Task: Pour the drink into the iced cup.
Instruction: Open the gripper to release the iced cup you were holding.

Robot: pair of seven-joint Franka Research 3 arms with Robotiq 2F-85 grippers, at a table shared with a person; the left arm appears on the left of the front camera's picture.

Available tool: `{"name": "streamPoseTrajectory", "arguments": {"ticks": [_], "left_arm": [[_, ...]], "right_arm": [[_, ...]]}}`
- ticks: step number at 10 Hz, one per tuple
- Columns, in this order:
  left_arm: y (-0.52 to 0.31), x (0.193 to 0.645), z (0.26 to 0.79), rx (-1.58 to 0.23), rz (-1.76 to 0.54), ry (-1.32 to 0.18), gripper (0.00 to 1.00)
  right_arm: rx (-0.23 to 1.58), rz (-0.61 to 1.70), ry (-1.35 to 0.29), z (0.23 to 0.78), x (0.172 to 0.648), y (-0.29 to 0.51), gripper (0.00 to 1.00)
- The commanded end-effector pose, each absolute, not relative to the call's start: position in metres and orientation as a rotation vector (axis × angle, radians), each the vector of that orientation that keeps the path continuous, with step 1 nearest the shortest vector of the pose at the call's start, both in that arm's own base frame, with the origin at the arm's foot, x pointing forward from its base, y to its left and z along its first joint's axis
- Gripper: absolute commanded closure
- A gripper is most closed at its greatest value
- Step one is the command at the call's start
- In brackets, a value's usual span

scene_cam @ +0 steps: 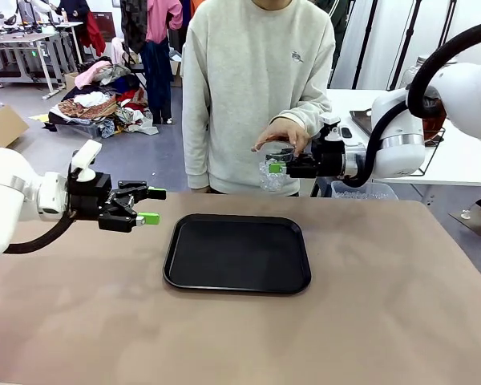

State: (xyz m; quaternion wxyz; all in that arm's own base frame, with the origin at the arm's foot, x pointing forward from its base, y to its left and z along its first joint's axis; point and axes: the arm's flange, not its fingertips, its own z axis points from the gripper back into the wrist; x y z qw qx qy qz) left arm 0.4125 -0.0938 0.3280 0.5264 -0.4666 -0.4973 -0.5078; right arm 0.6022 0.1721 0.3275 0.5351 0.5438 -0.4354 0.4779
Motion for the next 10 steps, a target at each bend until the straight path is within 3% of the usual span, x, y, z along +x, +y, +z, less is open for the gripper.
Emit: {"name": "streamPoseTrajectory", "arguments": {"ticks": [1, 10], "left_arm": [[-0.0936, 0.4106, 0.3294, -1.111, -1.217, -1.2, 0.0], [-0.0936, 0.4106, 0.3294, -1.111, -1.217, -1.2, 0.0]], "right_arm": [[1.284, 1.149, -1.003, 0.3343, 0.6107, 0.1768, 0.3], [1.277, 1.151, -1.003, 0.3328, 0.6096, 0.176, 0.3]]}}
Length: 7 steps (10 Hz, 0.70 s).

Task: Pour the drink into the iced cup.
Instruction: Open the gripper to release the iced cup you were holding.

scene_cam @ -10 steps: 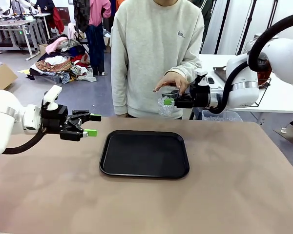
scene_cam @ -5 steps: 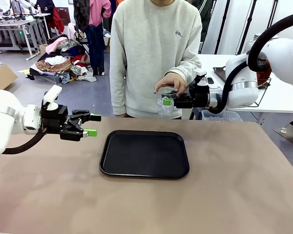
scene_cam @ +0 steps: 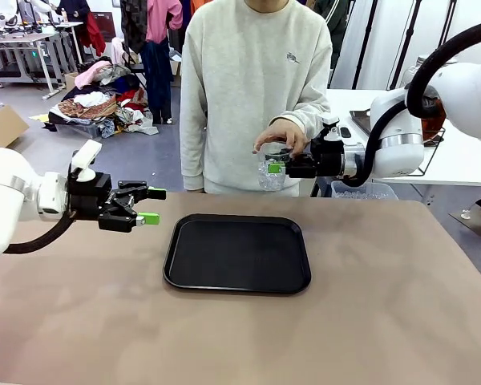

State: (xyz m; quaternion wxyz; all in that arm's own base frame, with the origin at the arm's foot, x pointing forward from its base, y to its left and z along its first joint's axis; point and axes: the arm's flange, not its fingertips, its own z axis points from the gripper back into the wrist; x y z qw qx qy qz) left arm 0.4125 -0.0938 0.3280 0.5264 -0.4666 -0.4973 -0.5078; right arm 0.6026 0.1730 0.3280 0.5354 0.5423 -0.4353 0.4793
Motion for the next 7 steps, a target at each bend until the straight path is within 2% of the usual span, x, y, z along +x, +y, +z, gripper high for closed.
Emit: {"name": "streamPoseTrajectory", "arguments": {"ticks": [1, 7], "left_arm": [[-0.0936, 0.4106, 0.3294, -1.111, -1.217, -1.2, 0.0], [-0.0936, 0.4106, 0.3294, -1.111, -1.217, -1.2, 0.0]], "right_arm": [[1.275, 1.15, -1.003, 0.3326, 0.6093, 0.1759, 0.3], [1.277, 1.16, -1.001, 0.3323, 0.6111, 0.1767, 0.3]]}}
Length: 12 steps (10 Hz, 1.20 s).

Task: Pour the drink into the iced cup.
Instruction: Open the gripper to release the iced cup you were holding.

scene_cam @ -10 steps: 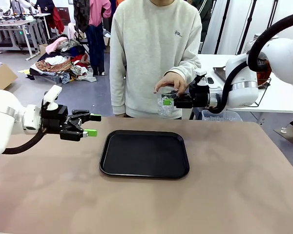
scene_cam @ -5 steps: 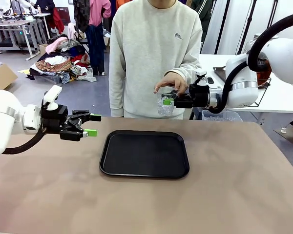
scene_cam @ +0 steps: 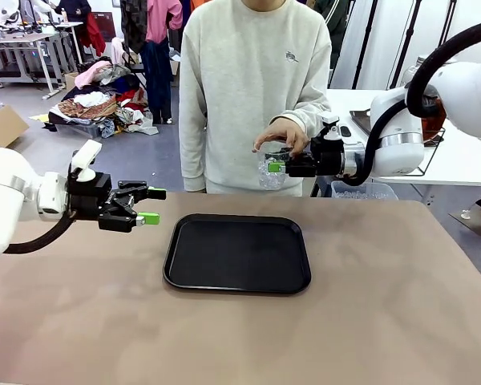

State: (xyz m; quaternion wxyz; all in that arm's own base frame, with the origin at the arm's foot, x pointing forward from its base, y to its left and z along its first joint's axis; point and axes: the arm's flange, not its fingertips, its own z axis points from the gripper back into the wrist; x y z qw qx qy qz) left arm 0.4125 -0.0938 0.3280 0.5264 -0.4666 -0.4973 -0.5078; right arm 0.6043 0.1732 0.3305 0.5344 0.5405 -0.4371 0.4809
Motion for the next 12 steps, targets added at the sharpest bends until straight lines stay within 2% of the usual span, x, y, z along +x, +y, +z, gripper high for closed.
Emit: {"name": "streamPoseTrajectory", "arguments": {"ticks": [1, 2, 3, 4, 12], "left_arm": [[-0.094, 0.411, 0.329, -1.111, -1.217, -1.2, 0.0], [-0.094, 0.411, 0.329, -1.111, -1.217, -1.2, 0.0], [-0.094, 0.411, 0.329, -1.111, -1.217, -1.2, 0.0], [-0.094, 0.411, 0.329, -1.111, -1.217, -1.2, 0.0], [-0.094, 0.411, 0.329, -1.111, -1.217, -1.2, 0.0]], "right_arm": [[1.277, 1.158, -1.001, 0.332, 0.611, 0.177, 0.3], [1.279, 1.157, -0.997, 0.332, 0.612, 0.177, 0.3], [1.29, 1.154, -0.983, 0.332, 0.612, 0.176, 0.22], [1.296, 1.152, -0.977, 0.332, 0.611, 0.174, 0.02], [1.234, 1.092, -1.029, 0.316, 0.573, 0.112, 0.0]]}}
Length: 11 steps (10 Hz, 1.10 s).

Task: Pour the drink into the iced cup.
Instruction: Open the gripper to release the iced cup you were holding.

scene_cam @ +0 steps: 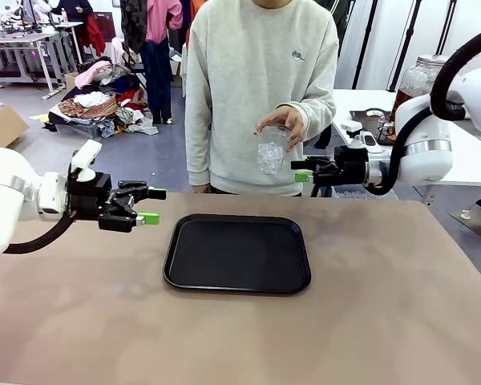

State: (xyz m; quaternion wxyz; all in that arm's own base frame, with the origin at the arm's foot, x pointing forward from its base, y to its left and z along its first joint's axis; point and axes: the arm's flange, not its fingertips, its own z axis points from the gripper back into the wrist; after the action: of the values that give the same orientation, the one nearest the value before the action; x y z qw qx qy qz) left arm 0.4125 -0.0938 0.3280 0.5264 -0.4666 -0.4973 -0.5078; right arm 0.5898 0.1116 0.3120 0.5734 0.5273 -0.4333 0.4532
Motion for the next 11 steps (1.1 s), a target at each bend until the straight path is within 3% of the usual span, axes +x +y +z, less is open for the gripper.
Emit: {"name": "streamPoseTrajectory", "arguments": {"ticks": [1, 6, 11], "left_arm": [[-0.094, 0.411, 0.329, -1.111, -1.217, -1.2, 0.0], [-0.094, 0.411, 0.329, -1.111, -1.217, -1.2, 0.0], [-0.094, 0.411, 0.329, -1.111, -1.217, -1.2, 0.0]], "right_arm": [[1.23, 1.103, -1.032, 0.312, 0.562, 0.108, 0.0], [1.199, 1.167, -1.049, 0.303, 0.51, 0.1, 0.0], [1.171, 1.161, -1.087, 0.298, 0.49, 0.09, 0.0]]}}
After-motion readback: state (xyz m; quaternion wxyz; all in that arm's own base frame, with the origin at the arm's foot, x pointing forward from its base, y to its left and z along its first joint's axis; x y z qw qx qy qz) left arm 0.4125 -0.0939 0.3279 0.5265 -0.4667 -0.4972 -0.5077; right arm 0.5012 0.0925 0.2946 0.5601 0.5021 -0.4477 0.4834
